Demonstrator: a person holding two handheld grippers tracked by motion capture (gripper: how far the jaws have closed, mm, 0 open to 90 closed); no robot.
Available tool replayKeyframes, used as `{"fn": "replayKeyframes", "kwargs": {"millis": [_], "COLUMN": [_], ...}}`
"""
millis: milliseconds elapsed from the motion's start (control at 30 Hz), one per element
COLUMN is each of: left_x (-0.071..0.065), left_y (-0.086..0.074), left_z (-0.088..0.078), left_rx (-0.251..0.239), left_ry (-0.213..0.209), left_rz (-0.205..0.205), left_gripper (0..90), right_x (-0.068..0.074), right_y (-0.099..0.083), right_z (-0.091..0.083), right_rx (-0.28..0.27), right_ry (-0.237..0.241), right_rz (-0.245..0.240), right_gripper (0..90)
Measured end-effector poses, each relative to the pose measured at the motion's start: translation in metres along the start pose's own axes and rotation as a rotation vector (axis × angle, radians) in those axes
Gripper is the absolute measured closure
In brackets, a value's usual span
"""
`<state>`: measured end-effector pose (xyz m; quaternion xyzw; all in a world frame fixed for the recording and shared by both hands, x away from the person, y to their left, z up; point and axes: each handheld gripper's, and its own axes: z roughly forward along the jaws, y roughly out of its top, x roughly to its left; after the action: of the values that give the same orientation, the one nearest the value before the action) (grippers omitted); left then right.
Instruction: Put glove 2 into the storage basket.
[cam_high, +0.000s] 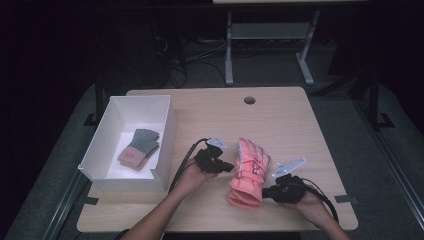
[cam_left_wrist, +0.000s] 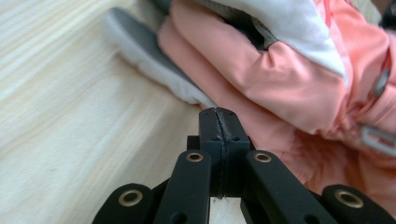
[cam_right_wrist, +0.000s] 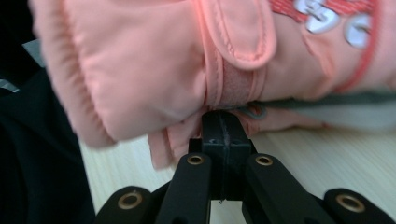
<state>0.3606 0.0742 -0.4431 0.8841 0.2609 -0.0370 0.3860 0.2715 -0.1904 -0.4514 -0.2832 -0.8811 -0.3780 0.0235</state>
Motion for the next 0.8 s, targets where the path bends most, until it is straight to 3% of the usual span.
{"fn": "replayKeyframes", "kwargs": {"millis": [300, 433, 567, 633, 800], "left_x": [0.013, 0.015, 0.015, 0.015, 0.013], "left_y": [0.0, -0.001, 0.002, 0.004, 0.009], "left_z": [-0.01, -0.014, -0.024, -0.031, -0.046], "left_rx": [-0.012, -0.007, -0.026, -0.04, -0.051], "left_ry": [0.01, 0.029, 0.041, 0.043, 0.062], "left_rz": [-0.023, -0.034, -0.048, -0.055, -0.059], "left_gripper": [89.6, 89.6, 88.8, 85.4, 73.5], "right_x": [0.017, 0.02, 0.016, 0.016, 0.012], "right_y": [0.021, 0.024, 0.018, 0.015, 0.008], "right_z": [0.028, 0.032, 0.021, 0.013, -0.014], "right_rx": [0.003, 0.008, -0.013, -0.02, -0.097], "right_ry": [0.052, 0.05, 0.033, 0.003, -0.043], "right_rz": [-0.054, -0.063, -0.052, -0.051, -0.02], "right_gripper": [90.0, 90.0, 90.0, 90.0, 90.0]}}
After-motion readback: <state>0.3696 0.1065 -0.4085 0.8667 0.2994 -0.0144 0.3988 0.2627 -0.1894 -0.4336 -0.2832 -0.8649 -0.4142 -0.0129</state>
